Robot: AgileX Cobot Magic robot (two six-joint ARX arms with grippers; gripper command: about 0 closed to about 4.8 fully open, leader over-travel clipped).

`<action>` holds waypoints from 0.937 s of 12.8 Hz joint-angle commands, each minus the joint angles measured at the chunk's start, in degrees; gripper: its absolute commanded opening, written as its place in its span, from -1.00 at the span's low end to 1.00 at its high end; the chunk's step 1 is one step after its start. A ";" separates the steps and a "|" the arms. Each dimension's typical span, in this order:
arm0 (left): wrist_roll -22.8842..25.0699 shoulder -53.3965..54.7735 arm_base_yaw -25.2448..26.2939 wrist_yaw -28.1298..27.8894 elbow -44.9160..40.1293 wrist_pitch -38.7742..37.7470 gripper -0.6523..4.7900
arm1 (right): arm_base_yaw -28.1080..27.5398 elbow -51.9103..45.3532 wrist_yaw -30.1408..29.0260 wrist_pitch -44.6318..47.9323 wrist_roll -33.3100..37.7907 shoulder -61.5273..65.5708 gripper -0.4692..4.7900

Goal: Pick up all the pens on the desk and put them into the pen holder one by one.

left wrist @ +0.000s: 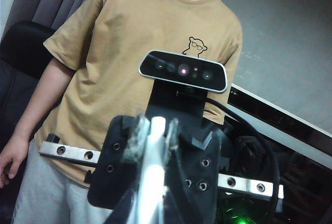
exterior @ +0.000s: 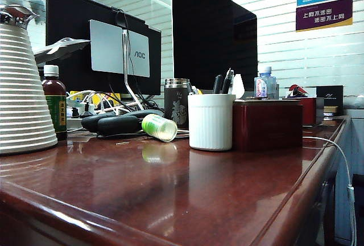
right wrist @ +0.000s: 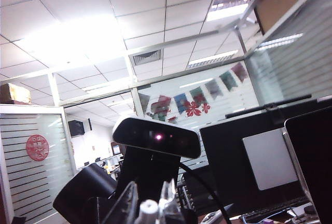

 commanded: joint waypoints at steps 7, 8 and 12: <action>0.26 -2.03 8.94 -7.02 0.44 0.74 1.00 | -4.94 0.68 -3.04 -2.03 -2.93 0.81 -0.84; 2.36 -2.75 10.91 -8.33 0.44 -2.38 1.00 | -4.96 1.60 -3.93 -2.56 -4.46 2.10 -0.84; 36.13 -8.20 15.47 -17.31 0.44 -40.11 -0.55 | -4.02 3.43 -9.16 -2.89 -11.06 12.63 -0.84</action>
